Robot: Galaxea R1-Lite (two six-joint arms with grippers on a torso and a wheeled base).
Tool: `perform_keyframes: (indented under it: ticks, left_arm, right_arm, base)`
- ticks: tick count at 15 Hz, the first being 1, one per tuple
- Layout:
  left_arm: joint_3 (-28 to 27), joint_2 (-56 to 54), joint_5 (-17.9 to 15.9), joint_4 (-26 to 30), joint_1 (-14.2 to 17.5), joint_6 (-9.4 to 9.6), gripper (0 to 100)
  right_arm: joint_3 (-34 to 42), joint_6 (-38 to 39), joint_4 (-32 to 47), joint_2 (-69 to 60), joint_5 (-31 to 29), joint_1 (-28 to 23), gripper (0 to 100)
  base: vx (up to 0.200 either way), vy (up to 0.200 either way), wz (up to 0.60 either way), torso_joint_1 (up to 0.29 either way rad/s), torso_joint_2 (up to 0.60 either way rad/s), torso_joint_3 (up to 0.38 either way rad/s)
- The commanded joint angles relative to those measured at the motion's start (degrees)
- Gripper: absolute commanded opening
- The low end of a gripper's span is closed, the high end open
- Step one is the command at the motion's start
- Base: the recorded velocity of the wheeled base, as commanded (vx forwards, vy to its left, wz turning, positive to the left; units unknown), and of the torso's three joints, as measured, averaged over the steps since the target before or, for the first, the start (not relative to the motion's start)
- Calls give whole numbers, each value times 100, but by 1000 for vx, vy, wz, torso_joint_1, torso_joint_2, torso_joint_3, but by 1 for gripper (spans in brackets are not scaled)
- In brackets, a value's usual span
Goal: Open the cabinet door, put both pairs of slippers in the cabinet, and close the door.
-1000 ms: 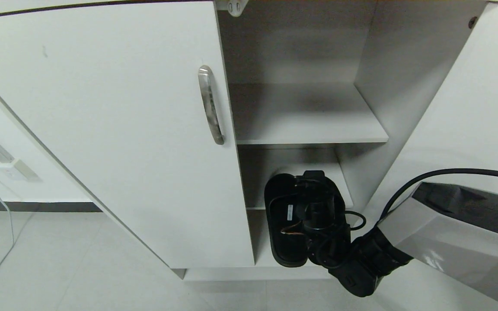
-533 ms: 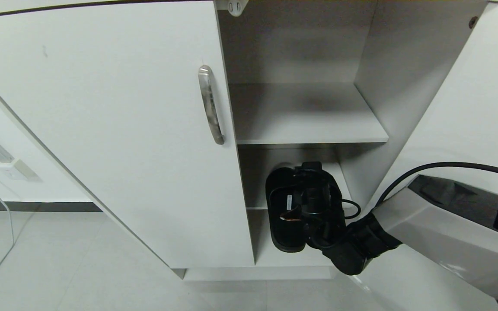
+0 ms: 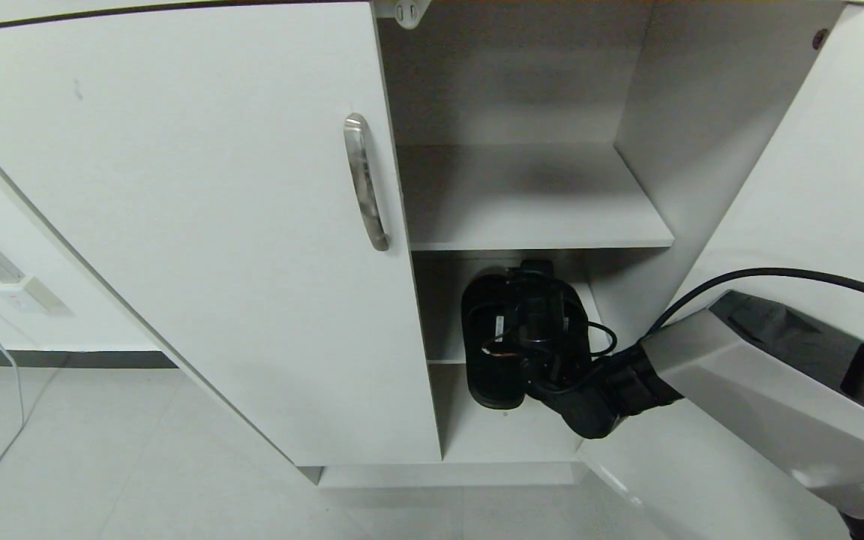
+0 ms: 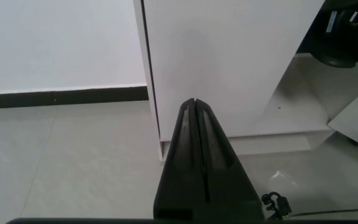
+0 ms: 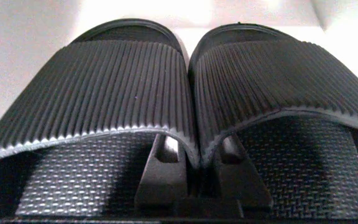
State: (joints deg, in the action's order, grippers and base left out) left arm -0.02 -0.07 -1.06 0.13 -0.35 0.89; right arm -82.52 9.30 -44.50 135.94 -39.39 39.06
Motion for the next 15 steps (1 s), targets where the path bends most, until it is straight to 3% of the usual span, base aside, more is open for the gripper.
perform_keyframes:
  ticks: [1, 15]
  left_arm:
    - [2, 7, 1, 4, 0, -1, 0]
    - [2, 7, 1, 4, 0, -1, 0]
  right_arm:
    - [-115, 1, 11, 91, 1, -21, 0]
    - [-564, -7, 11, 434, 1, -83, 0]
  base:
    - [0, 0, 0, 0, 0, 0]
    - [0, 0, 0, 0, 0, 0]
